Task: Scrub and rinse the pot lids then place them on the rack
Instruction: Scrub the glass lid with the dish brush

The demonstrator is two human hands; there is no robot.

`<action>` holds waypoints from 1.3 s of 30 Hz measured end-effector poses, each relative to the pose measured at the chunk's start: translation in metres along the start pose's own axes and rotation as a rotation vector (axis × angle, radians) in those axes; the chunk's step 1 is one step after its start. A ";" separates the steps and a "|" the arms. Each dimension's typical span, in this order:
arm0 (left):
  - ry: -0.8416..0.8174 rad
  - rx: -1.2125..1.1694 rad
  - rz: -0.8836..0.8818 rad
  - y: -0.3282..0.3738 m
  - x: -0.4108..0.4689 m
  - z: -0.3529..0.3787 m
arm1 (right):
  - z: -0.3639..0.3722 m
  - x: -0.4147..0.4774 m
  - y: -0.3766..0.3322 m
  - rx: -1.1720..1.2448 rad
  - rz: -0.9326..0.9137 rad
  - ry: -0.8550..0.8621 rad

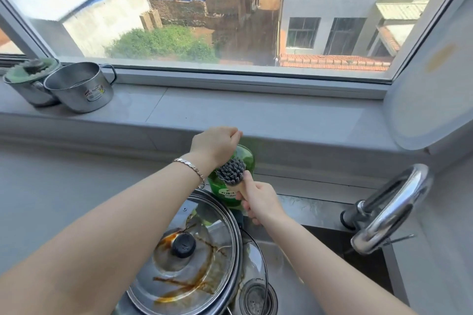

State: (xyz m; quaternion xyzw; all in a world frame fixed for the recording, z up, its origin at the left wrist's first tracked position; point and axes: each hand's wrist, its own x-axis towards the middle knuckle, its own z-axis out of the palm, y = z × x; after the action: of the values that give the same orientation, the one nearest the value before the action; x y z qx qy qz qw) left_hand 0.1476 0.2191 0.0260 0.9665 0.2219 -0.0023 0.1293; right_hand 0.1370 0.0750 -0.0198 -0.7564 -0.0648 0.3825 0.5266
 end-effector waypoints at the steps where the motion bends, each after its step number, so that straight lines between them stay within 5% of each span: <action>1: 0.014 -0.007 0.007 0.000 -0.001 0.003 | 0.000 -0.001 0.000 -0.003 -0.001 0.005; 7: 0.017 -0.095 0.004 0.002 -0.009 0.001 | -0.006 -0.020 0.010 -0.060 -0.035 0.049; 13: 0.286 -0.492 -0.235 -0.020 -0.066 0.000 | -0.033 -0.065 0.041 -0.195 -0.075 0.052; 22: 0.006 -0.698 -1.246 -0.084 -0.212 0.059 | -0.064 -0.120 0.098 -0.434 -0.056 0.087; 28: -0.071 -1.116 -1.260 -0.088 -0.222 0.063 | -0.059 -0.145 0.110 -0.379 0.023 0.052; 39: 0.032 -1.274 -1.286 -0.099 -0.222 0.083 | -0.058 -0.155 0.119 -0.363 0.095 0.046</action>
State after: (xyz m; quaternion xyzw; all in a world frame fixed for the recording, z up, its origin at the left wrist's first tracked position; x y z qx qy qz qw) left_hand -0.0901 0.1890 -0.0646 0.4013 0.6800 0.0627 0.6104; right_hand 0.0299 -0.0985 -0.0326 -0.8499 -0.0848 0.3714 0.3642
